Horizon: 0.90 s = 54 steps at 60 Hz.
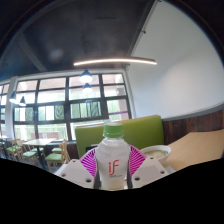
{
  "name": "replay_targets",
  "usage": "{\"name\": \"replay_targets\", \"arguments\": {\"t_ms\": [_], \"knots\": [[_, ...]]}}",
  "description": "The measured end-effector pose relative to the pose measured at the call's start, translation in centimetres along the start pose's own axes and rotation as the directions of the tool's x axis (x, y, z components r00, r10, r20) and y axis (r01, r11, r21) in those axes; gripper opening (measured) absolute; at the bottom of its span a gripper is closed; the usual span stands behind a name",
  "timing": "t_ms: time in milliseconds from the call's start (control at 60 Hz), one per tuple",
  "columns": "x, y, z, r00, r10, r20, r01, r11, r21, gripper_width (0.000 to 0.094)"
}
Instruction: Pour water
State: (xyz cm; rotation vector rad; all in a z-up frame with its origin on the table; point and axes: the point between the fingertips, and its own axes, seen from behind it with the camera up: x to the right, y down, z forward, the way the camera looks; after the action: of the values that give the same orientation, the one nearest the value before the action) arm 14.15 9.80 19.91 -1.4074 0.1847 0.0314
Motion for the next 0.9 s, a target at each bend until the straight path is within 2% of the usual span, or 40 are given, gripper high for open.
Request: {"name": "replay_targets", "arguments": {"t_ms": [83,117,150,283,317,383,417,567,617,717,800,833,900], "knots": [[-0.3,2.8,1.1,0.999,-0.022,-0.026,0.020,0.997,-0.078,0.0364],[1.8,5.8,1.8,0.999,-0.035,-0.024,0.032,0.995,-0.092,0.0363],[0.5,6.0,1.3,0.998,-0.049,-0.035,0.045,0.992,-0.115,0.0365],[-0.4,9.9,1.3,0.994,-0.109,-0.004,0.106,0.977,-0.186,0.0373],[-0.8,9.1,1.5,0.990,-0.139,0.014,0.139,0.981,-0.138,0.0374],[0.7,9.6,2.6,0.985,-0.173,0.007,0.172,0.974,-0.149,0.0369],[-1.3,9.0,1.1,0.983,-0.181,-0.004,0.178,0.972,-0.152,0.0367],[-1.4,9.0,1.2,0.987,-0.161,-0.013,0.158,0.976,-0.149,0.0377],[-1.4,8.9,1.0,0.986,-0.167,-0.012,0.163,0.975,-0.151,0.0412],[-1.5,9.0,0.9,0.983,-0.183,0.009,0.182,0.970,-0.163,0.0554],[-0.9,10.5,0.4,0.972,-0.234,0.019,0.230,0.935,-0.270,0.0771],[-1.3,10.4,-0.1,0.970,-0.242,0.029,0.240,0.927,-0.289,0.0836],[-1.0,10.2,-1.3,0.972,-0.234,0.024,0.230,0.928,-0.294,0.0839]]}}
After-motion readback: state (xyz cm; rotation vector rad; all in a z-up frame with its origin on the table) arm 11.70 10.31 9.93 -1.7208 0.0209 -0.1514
